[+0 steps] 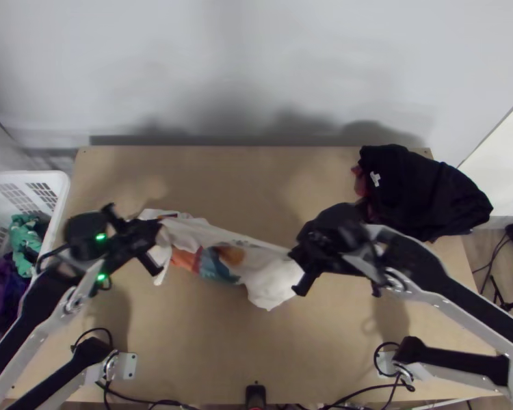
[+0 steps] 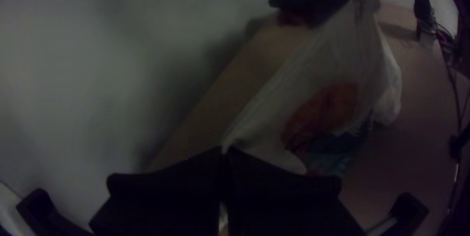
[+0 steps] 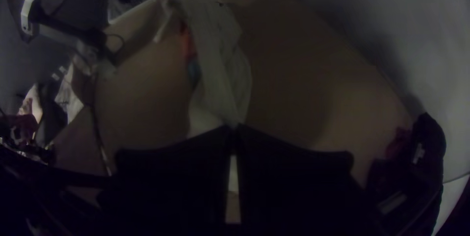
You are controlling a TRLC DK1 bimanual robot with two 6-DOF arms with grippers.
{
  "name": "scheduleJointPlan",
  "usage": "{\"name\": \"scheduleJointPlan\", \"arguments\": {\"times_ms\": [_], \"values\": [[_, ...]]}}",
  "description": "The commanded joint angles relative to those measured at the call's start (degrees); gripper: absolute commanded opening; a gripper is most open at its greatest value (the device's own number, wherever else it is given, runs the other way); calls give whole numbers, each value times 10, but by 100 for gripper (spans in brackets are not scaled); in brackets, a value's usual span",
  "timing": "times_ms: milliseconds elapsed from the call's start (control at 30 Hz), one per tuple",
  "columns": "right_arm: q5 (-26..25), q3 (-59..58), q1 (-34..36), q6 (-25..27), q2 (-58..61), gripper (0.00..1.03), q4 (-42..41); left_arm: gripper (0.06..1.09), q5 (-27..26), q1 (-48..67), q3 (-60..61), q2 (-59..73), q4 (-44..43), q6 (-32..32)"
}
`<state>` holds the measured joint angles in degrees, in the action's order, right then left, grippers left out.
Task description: Fold the t-shirt
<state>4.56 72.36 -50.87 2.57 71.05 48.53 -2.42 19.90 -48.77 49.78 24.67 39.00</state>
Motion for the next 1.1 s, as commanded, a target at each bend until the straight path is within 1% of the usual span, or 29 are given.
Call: {"name": "scheduleJointPlan", "arguments": {"times_ms": [0, 167, 300, 433, 500, 600, 767, 833, 933, 967, 1067], "values": [[-3, 25, 24, -27, -58, 3, 14, 10, 0, -56, -37, -77, 6, -40], [-3, 25, 10, -30, -90, 3, 17, 10, 0, -58, -60, -131, 21, -50], [-3, 31, 1, -29, -104, 3, 17, 10, 6, -59, -113, -151, 36, -58], [-2, 12, -4, -31, -113, 3, 17, 10, 3, -43, -142, -129, 28, -67], [-1, -2, -3, -30, -115, 3, 12, 10, 3, -16, -133, -95, -7, -61], [0, -9, -3, -28, -118, 3, 11, 10, 0, -1, -135, -6, -100, -46], [1, -11, -5, -23, -120, 3, 10, 10, -6, 55, -236, 212, -197, -53], [0, -14, -3, -20, -122, 3, 10, 10, -6, 81, -310, 303, -228, -65], [0, -21, 1, -12, -127, 3, 10, 10, -1, 121, -462, 441, -233, -71], [0, -25, 2, -11, -130, 3, 10, 10, 0, 135, -515, 484, -231, -82], [0, -37, 2, -5, -141, 3, 13, 10, 3, 175, -665, 606, -218, -84]]}}
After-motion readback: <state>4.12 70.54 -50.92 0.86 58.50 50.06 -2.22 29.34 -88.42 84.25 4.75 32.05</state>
